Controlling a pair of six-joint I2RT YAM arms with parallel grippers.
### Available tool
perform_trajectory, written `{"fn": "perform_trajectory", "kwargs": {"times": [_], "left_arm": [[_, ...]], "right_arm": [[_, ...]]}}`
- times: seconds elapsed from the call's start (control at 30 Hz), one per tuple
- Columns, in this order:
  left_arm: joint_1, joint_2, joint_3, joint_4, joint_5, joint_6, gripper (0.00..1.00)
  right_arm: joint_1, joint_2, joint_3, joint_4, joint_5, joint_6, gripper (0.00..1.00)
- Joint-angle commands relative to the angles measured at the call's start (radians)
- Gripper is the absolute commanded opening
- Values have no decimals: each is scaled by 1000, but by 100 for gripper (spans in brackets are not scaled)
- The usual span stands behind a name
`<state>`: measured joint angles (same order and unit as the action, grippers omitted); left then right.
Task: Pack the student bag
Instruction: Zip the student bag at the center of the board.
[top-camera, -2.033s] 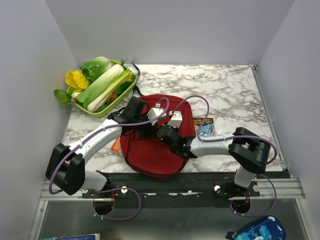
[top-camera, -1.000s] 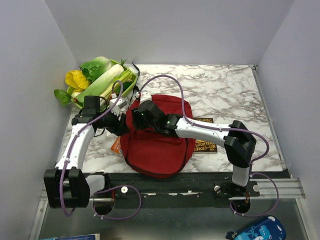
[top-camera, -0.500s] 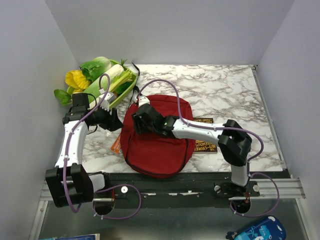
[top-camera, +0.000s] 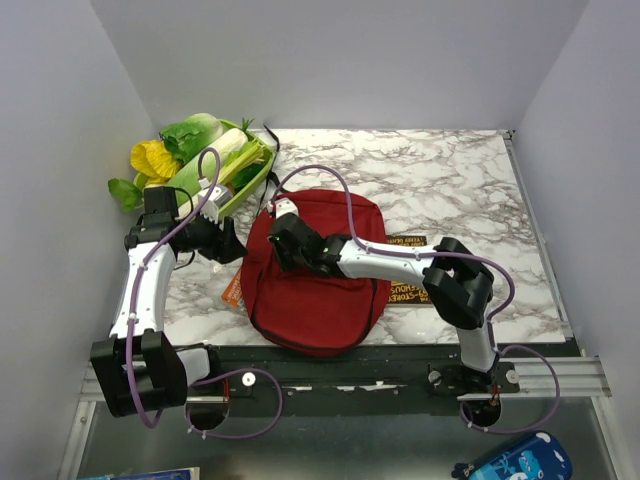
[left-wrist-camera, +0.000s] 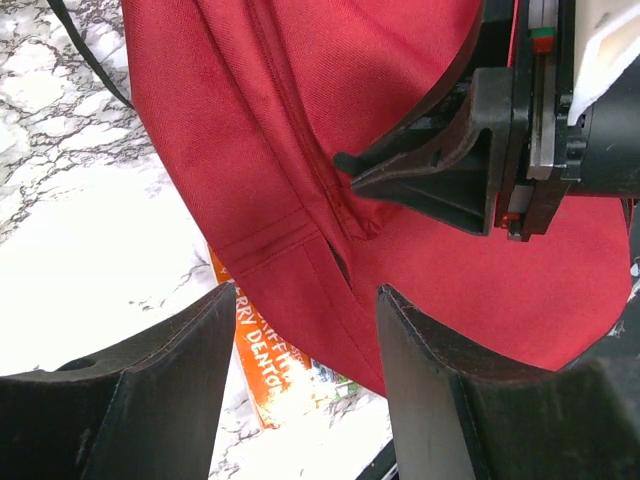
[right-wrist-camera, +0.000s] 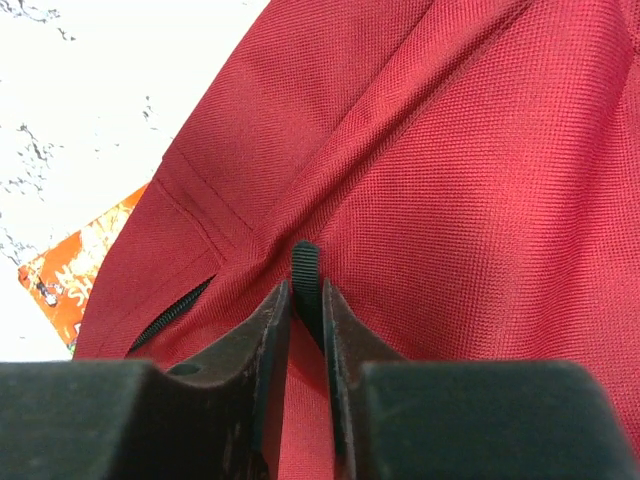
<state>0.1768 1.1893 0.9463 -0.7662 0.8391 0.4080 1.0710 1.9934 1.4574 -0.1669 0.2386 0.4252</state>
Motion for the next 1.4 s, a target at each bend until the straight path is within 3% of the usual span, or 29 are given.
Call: {"fn": "perform_trajectory", "kwargs": {"times": [0.0,0.1,0.37,0.87,1.23,1.33,1.37], "left_arm": [[9,-23,0,5,48,14,65],[-5,-23,-12,36,52,-26,66],[-253,-23,-107,217,-46,-170,65],[-273,64,-165,361,-46,-313,63],[-306,112,-145,306,20,-201,58],[-307,104,-159,335,3,-209,50],[-309,102,-162,343,0,-212,44]], "right_arm": [[-5,7,9,-23,24,0,19],[-6,-13,4,-20,36,1,13],[-6,-114,-34,23,10,21,4],[-8,-209,-163,159,10,110,1],[-22,-232,-141,207,8,135,1],[-23,-228,-146,207,4,144,1],[-22,-226,-147,207,5,149,1]]}}
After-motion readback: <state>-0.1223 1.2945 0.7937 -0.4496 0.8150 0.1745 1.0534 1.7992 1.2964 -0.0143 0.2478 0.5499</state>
